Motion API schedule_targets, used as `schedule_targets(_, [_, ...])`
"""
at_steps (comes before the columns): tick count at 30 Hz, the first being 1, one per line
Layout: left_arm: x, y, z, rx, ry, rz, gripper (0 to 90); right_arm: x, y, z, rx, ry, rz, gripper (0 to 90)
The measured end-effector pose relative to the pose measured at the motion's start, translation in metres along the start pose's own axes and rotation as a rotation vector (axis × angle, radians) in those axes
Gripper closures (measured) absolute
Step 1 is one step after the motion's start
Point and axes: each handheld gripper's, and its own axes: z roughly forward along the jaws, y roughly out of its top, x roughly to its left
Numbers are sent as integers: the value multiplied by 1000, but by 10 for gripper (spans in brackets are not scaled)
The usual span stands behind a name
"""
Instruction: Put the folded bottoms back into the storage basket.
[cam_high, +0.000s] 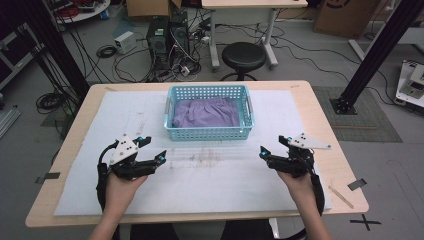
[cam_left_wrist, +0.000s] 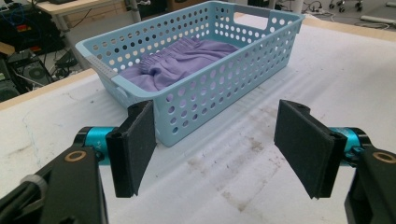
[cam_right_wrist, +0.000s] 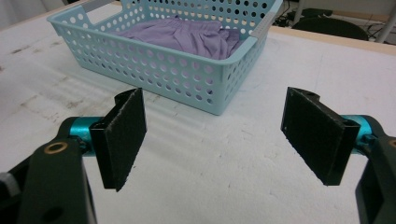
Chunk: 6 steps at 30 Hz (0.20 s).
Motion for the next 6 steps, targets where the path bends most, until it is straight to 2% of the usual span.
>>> schedule_targets(6, [-1, 0, 1, 5, -1, 2, 295, -1, -1, 0, -2, 2, -2, 225])
